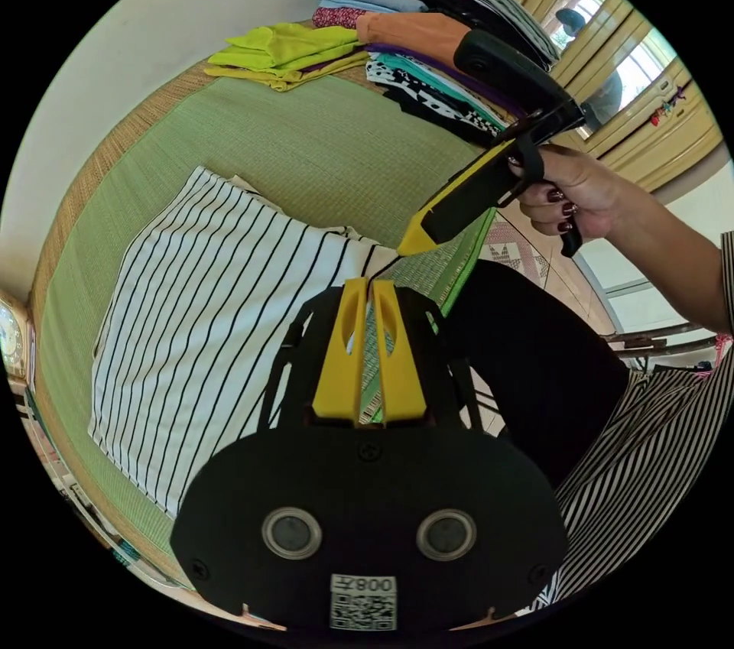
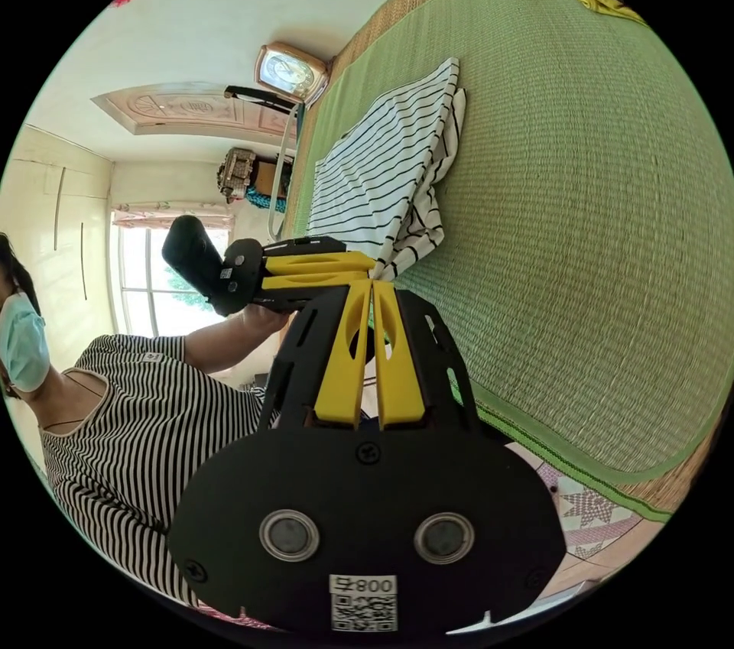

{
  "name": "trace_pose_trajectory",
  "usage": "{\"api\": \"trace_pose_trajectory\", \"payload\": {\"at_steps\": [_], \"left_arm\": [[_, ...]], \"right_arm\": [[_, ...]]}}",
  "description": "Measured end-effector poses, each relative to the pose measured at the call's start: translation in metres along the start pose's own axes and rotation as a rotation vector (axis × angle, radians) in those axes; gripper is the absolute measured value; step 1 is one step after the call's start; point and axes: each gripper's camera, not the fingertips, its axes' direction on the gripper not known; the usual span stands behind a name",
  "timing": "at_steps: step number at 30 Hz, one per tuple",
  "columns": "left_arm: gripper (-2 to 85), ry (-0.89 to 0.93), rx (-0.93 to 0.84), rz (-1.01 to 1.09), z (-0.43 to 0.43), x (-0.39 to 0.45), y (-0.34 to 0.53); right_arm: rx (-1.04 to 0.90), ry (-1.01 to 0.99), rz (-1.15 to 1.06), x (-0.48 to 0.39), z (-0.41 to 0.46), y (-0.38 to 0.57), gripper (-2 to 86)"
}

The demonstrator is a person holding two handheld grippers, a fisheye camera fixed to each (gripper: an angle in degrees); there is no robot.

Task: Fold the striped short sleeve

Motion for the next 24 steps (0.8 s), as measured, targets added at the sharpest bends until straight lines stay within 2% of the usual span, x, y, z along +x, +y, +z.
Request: {"api": "trace_pose_trajectory", "payload": {"at_steps": [5,9,16,24], "left_arm": [[1.2,0.029,0.034,-0.076,0.017,0.011,-0.007],[1.0,0.047,0.036,-0.09,0.029,0.018,-0.016],[0.9,0.073,0.035,-0.1,0.05,0.03,-0.034],[0.8,0.101,0.039,-0.105,0.072,0.038,-0.047]], "right_arm": [[0.138,0.023,0.049,0.015,-0.031,-0.001,0.7],[0.242,0.027,0.042,0.022,-0.041,-0.044,2.9],[0.192,0.189,0.085,0.022,0.005,-0.154,8.7],[0.176,0.292,0.135,0.024,0.033,-0.201,8.5]]}}
